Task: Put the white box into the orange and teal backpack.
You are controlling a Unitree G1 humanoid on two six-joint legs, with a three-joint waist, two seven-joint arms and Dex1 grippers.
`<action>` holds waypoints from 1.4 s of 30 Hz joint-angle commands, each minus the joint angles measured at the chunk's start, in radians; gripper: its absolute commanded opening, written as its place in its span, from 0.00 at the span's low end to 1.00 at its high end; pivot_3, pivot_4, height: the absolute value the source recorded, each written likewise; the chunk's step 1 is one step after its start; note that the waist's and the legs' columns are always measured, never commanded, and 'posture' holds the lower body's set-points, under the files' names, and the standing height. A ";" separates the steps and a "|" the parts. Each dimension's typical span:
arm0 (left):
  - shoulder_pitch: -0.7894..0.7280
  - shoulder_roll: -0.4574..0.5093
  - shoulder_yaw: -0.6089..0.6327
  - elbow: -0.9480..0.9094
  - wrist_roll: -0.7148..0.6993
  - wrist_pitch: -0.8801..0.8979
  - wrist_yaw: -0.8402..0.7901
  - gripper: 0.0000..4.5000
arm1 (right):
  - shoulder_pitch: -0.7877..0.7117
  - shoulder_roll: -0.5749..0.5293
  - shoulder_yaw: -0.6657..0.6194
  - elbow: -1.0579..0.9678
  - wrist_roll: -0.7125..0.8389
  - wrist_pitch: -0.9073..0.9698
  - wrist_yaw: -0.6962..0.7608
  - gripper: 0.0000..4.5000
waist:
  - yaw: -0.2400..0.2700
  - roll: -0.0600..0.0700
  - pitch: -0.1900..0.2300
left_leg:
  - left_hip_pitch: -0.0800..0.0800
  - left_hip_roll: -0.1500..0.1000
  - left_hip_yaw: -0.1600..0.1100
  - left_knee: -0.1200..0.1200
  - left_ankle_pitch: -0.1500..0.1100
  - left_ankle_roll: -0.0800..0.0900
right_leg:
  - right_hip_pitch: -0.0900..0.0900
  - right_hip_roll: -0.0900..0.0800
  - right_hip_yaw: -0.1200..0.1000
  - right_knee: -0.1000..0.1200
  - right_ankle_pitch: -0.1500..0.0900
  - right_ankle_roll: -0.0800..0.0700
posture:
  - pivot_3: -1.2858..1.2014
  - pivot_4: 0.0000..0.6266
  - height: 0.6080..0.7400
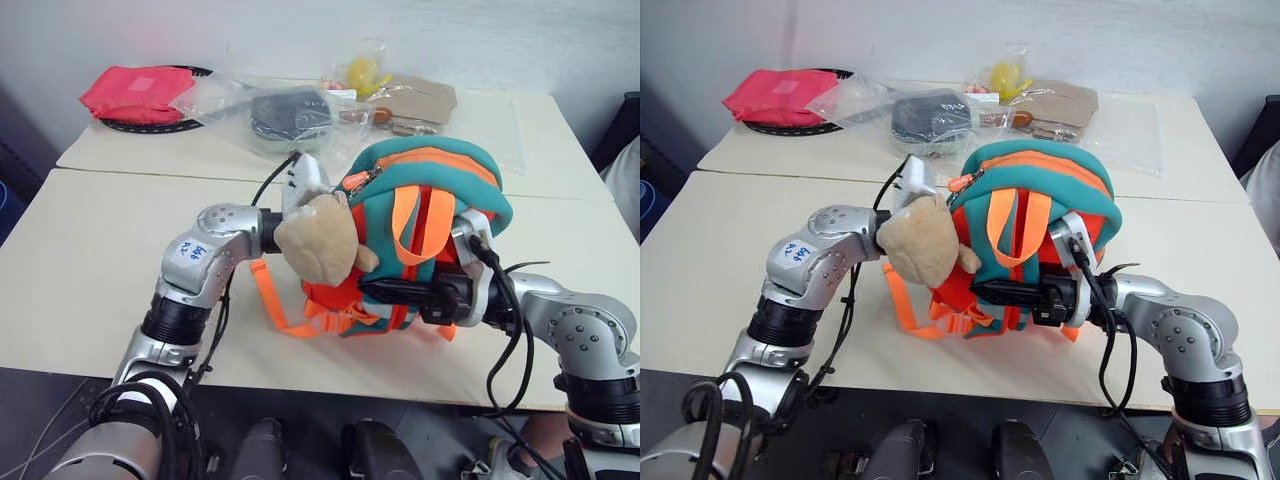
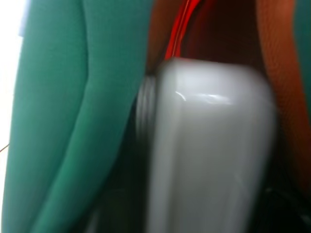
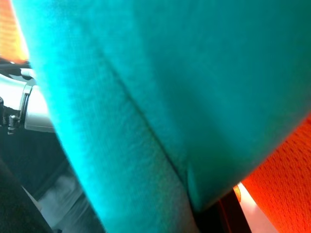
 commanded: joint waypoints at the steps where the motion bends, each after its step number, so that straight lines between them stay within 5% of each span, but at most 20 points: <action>1: 0.012 0.062 0.092 -0.001 -0.020 -0.069 -0.056 0.80 | 0.012 0.005 -0.015 -0.040 0.003 -0.024 -0.011 0.00 | 0.000 0.000 0.000 | 0.000 0.000 0.000 0.000 0.000 -0.001 | 0.000 0.000 0.000 0.000 0.000 0.000 | 0.52 0.24 1.00; 4: 0.033 0.149 0.176 0.014 -0.069 -0.110 -0.170 0.98 | 0.023 0.005 -0.021 -0.042 0.001 -0.035 -0.017 0.00 | 0.001 0.000 0.000 | 0.000 0.001 0.000 0.000 0.001 -0.001 | 0.000 0.001 0.000 0.001 0.000 0.000 | 0.52 0.24 1.00; 12: 0.133 0.417 0.294 -0.019 -0.155 -0.047 -0.368 0.99 | 0.030 -0.009 -0.025 -0.019 -0.036 -0.061 0.003 0.00 | 0.001 0.000 0.000 | 0.001 0.000 0.000 -0.001 0.000 0.000 | 0.000 -0.001 0.000 0.000 0.000 0.000 | 0.52 0.24 1.00; 19: 0.202 0.337 0.329 -0.329 -0.284 0.081 -0.129 0.99 | 0.020 -0.015 -0.015 0.009 -0.059 -0.067 0.039 0.00 | 0.005 0.000 0.000 | 0.000 -0.001 -0.002 0.001 -0.002 0.003 | 0.002 -0.002 0.000 -0.001 0.000 0.000 | 0.52 0.24 1.00; 25: 0.188 0.189 0.287 -0.391 -0.353 0.140 0.061 0.99 | 0.004 -0.016 0.007 0.022 -0.074 -0.058 0.069 0.00 | 0.001 0.000 0.000 | 0.001 0.000 -0.001 0.001 -0.001 0.002 | 0.002 -0.001 0.000 0.000 0.000 0.000 | 0.52 0.24 1.00; 31: 0.169 0.198 0.304 -0.390 -0.431 0.161 0.041 0.70 | -0.006 -0.002 0.015 0.034 -0.102 -0.076 0.082 0.00 | 0.003 0.000 0.000 | 0.001 0.000 -0.001 0.001 0.000 0.000 | 0.002 0.000 0.000 0.000 0.000 0.000 | 0.52 0.24 1.00; 38: 0.135 0.336 0.399 -0.270 -0.439 0.162 -0.003 0.27 | 0.014 0.010 0.009 0.032 -0.118 -0.091 0.077 0.00 | 0.002 0.000 0.000 | 0.001 0.000 -0.001 0.000 0.000 0.000 | 0.002 0.000 0.000 0.000 0.000 0.000 | 0.52 0.24 1.00; 42: 0.127 0.422 0.391 -0.131 -0.331 0.103 -0.031 0.27 | 0.031 0.013 0.002 0.025 -0.118 -0.094 0.070 0.00 | 0.001 0.000 0.000 | 0.001 0.000 -0.001 0.000 0.000 0.000 | 0.002 0.000 0.000 0.000 0.000 0.000 | 0.52 0.24 1.00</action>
